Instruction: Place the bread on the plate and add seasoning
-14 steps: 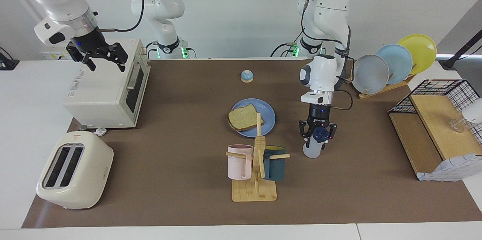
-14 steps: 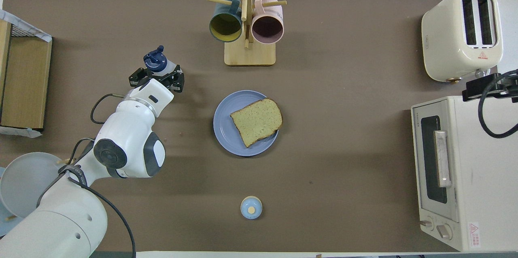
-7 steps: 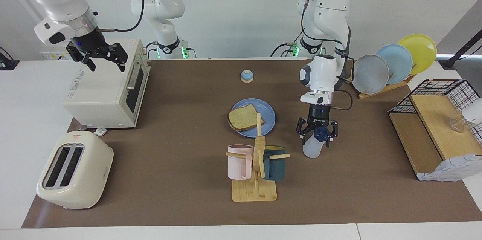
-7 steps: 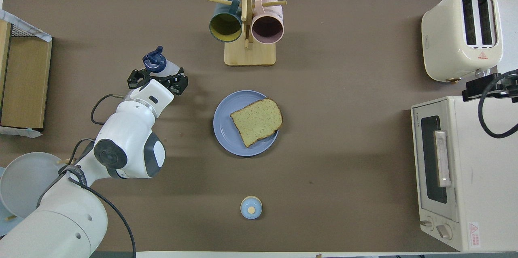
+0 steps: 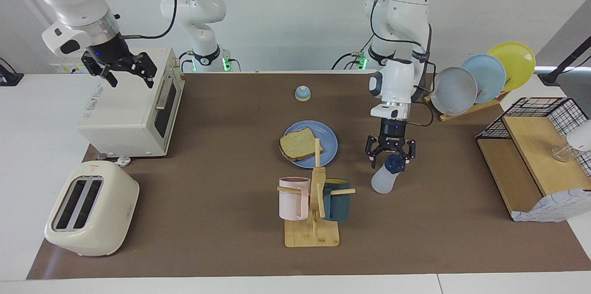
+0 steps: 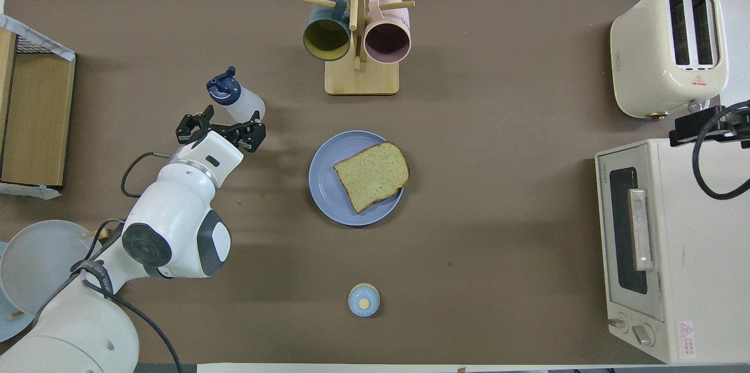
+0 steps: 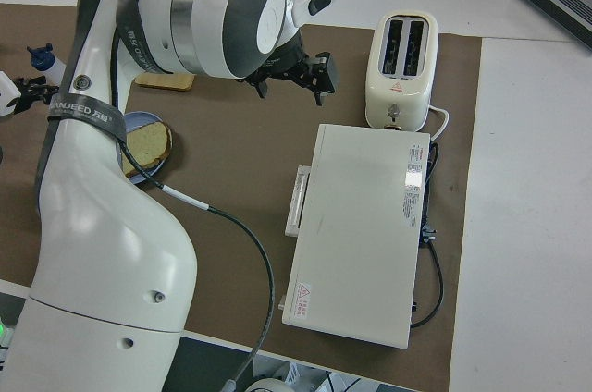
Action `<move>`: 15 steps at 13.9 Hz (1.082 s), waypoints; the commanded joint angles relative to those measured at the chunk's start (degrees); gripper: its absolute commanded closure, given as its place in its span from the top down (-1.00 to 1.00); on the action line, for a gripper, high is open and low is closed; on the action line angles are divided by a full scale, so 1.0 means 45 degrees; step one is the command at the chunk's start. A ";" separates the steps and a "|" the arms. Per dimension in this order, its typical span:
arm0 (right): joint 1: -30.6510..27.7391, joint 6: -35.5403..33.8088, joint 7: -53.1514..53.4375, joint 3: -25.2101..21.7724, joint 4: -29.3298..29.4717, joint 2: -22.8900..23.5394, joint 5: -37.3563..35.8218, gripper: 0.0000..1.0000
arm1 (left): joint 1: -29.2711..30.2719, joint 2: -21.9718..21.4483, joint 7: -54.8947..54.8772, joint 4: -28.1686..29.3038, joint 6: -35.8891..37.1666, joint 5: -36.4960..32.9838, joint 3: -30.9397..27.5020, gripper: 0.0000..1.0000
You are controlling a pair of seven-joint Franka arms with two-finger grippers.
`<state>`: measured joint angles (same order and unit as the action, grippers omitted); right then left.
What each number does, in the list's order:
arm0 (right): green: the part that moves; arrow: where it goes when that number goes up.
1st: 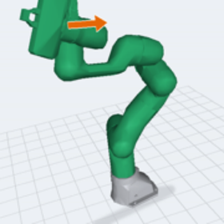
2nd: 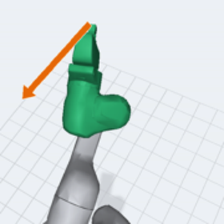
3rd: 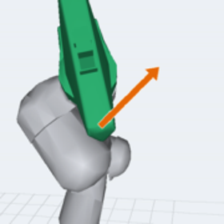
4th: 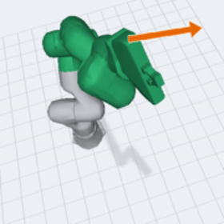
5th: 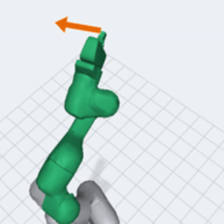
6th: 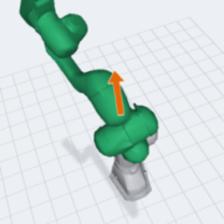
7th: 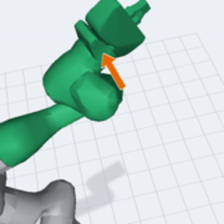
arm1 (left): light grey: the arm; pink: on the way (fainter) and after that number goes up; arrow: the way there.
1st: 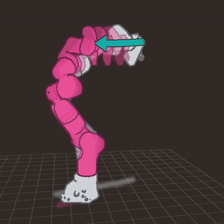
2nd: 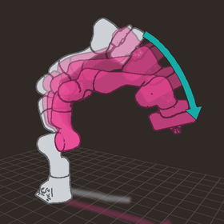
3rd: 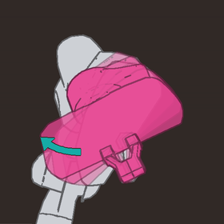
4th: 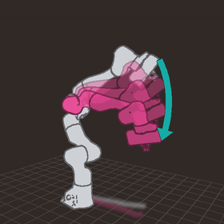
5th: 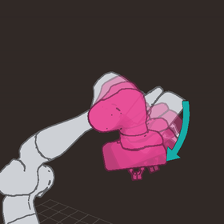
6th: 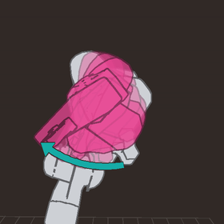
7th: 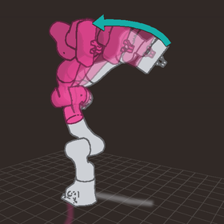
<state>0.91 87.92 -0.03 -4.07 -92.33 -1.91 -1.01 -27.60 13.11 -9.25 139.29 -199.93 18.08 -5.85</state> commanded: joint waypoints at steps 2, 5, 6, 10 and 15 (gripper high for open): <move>-0.0125 0.0227 0.0242 0.0083 -0.0341 -0.0279 0.0225 1.00 | -0.0584 -0.1816 0.0064 0.1816 -0.0141 0.0182 -0.0087 1.00; -0.0125 0.0227 0.0242 0.0083 -0.0341 -0.0279 0.0225 1.00 | -0.1694 -0.2228 0.1035 0.2268 -0.0160 0.0221 -0.0107 1.00; -0.0125 0.0227 0.0242 0.0083 -0.0341 -0.0279 0.0225 1.00 | -0.2182 -0.2364 0.1640 0.2268 -0.0160 0.0221 -0.0107 1.00; -0.0125 0.0227 0.0242 0.0083 -0.0341 -0.0279 0.0225 1.00 | -0.3259 -0.2541 0.2640 0.2171 -0.0141 0.0260 -0.0107 1.00; -0.0125 0.0227 0.0242 0.0083 -0.0341 -0.0279 0.0225 1.00 | -0.3515 -0.2677 0.3847 0.1237 0.1258 0.0260 -0.0087 1.00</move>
<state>0.91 87.92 -0.03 -4.07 -92.33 -1.91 -1.01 -42.34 2.82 5.35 146.86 -199.04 18.16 -5.72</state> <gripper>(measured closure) 0.000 0.000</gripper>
